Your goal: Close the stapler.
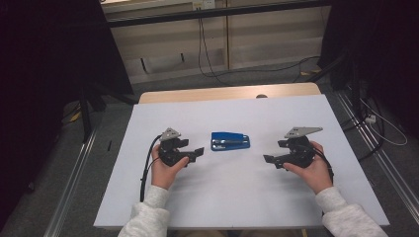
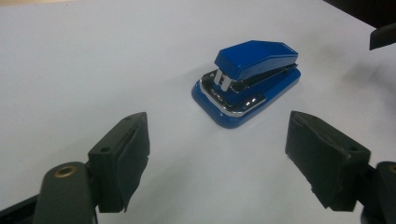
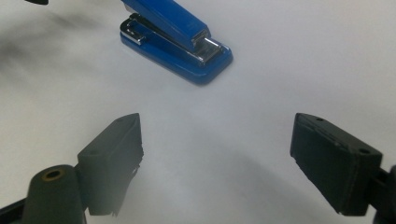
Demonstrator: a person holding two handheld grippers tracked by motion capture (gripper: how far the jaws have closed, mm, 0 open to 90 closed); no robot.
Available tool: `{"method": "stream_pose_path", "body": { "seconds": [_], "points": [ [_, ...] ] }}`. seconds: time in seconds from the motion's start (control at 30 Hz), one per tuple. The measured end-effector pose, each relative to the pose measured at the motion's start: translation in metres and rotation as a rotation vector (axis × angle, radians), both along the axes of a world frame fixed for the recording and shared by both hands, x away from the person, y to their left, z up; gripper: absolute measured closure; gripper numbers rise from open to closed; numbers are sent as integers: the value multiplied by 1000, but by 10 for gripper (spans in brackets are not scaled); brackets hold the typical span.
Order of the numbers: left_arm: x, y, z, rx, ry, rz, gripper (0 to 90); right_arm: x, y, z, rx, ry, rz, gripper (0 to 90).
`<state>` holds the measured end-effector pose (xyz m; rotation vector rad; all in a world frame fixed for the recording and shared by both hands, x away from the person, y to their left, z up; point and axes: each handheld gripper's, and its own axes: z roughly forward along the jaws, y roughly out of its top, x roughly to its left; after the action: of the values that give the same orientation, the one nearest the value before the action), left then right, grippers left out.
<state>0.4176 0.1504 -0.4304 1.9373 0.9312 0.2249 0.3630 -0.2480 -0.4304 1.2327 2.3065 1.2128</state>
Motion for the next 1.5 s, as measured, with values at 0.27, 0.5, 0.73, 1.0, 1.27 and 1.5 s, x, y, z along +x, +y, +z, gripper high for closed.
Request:
{"method": "stream_pose_path", "body": {
  "seconds": [0.27, 0.5, 0.73, 1.0, 1.27, 1.5],
  "points": [
    [-10, 7, 3, 4, -3, -11, 183, -14, -2, 2, 9, -1, 9, 147],
    [-18, 15, 9, -4, -20, -9, 157, -30, -3, 4, 6, -8, 23, 138],
    [-25, 21, 11, -2, -23, -12, 142, -45, -5, 4, 1, -1, 25, 133],
    [-35, 28, 10, 17, -25, -9, 122, -59, -6, 3, -46, -5, 54, 127],
    [-44, 44, 10, 26, -27, 3, 106, -68, -13, 4, -43, -7, 50, 125],
    [-55, 55, 8, 28, -17, -2, 105, -71, -20, 4, -34, -8, 28, 123]
  ]
}}
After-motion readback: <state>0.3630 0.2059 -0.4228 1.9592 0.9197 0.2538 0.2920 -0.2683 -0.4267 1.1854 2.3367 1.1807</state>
